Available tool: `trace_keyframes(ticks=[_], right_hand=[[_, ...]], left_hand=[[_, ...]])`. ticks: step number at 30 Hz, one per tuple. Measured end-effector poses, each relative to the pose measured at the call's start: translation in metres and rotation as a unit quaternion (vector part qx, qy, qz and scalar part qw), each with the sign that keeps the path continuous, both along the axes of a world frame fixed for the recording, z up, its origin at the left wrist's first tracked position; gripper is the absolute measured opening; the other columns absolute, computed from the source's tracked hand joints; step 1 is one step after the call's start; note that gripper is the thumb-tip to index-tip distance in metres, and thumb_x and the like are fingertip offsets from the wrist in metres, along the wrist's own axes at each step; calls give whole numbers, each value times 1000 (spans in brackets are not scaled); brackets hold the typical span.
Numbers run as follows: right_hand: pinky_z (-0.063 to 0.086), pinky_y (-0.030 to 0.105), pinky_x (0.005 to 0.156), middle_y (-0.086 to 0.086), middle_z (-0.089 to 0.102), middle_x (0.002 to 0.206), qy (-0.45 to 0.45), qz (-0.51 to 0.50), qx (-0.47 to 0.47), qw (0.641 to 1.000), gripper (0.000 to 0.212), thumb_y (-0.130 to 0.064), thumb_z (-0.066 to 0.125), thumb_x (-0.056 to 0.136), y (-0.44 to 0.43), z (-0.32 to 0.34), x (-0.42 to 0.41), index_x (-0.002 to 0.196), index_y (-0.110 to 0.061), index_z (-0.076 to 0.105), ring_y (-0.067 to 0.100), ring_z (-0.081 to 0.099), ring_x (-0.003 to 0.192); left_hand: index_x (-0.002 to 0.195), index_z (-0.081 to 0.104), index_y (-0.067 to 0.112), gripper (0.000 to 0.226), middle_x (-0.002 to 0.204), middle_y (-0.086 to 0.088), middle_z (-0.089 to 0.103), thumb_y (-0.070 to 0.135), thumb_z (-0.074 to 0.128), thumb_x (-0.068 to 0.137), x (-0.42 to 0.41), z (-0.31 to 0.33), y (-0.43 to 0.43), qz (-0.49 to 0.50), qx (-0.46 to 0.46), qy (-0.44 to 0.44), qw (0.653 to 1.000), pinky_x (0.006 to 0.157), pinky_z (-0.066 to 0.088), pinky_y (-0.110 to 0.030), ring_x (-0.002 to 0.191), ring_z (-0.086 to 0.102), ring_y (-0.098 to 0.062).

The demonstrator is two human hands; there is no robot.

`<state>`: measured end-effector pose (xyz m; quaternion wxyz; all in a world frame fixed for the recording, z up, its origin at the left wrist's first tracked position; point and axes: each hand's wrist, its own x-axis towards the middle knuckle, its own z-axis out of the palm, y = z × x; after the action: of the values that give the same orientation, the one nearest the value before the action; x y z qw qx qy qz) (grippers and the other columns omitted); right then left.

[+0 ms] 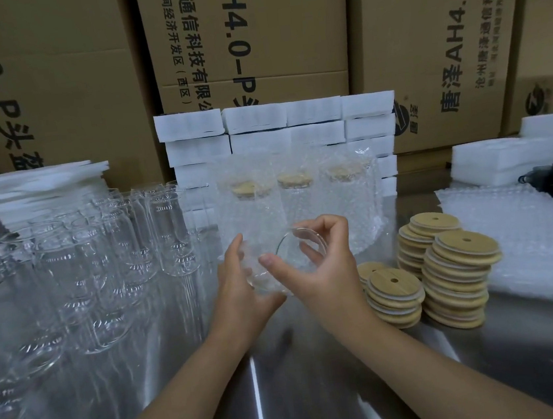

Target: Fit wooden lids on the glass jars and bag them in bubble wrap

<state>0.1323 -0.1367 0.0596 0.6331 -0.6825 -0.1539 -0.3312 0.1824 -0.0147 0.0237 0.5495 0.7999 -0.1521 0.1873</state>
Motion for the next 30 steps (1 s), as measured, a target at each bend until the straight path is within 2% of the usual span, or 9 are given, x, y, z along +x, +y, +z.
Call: trace_keyframes(ticks=[2,6,9,12,14,18,21,26,30], right_hand=[[43,25,102,0,54,110,0,6,13,1000,56,-33,87,63,-2,0,0,96,-27,42,6,55,110],[46,21,99,5,56,106,4,10,47,999,54,-52,74,57,-2,4,-2,91,-26,41,7,58,102],[48,25,96,10,56,106,8,16,63,998,48,-51,71,61,-2,5,-1,88,-27,40,15,60,102],[47,12,81,3,57,93,11,12,70,997,40,-51,64,69,-2,7,1,88,-22,42,-2,60,86],[44,8,70,-4,55,83,11,2,64,998,34,-50,57,77,-4,8,2,87,-20,44,-8,56,73],[51,30,87,3,65,91,14,-19,61,998,18,-37,53,93,-7,9,5,89,-19,55,11,63,91],[50,37,95,-10,68,93,-1,-10,62,998,13,-23,51,97,-6,11,5,91,-24,62,7,63,98],[43,20,101,-27,65,107,2,55,38,998,30,-16,43,101,-2,10,1,103,-40,61,-4,57,112],[36,16,105,-21,54,128,16,91,-5,996,37,-12,42,101,-3,8,-2,118,-43,52,-7,47,124]], left_hand=[[150,21,30,108,137,14,29,13,87,66,0,0,1,1,8,-18,1000,92,40,-22,107,40,19],[150,20,32,110,138,13,29,22,89,65,-5,2,0,4,23,-18,1000,97,43,-27,117,45,-4],[150,19,32,115,139,11,29,32,90,60,-5,1,-1,0,22,-23,999,99,42,-28,119,46,-9],[151,17,31,123,145,7,30,46,86,50,-5,1,-2,-13,12,-15,1000,102,42,-31,121,46,-11],[151,18,29,125,147,5,30,44,87,48,-6,1,-3,-21,-1,-7,1000,104,44,-37,122,46,-12],[151,20,25,121,147,2,31,22,93,54,-4,0,-5,-42,-46,1,998,105,45,-38,122,46,-9],[148,28,16,112,148,-7,36,15,92,56,1,2,-5,-67,-92,8,993,107,43,-46,130,46,-18],[145,35,7,107,140,-24,47,26,93,57,5,6,-6,-71,-107,19,992,108,40,-51,129,49,-34],[146,32,8,111,141,-20,48,34,91,56,1,7,-6,-60,-120,17,991,109,39,-51,131,48,-33]])
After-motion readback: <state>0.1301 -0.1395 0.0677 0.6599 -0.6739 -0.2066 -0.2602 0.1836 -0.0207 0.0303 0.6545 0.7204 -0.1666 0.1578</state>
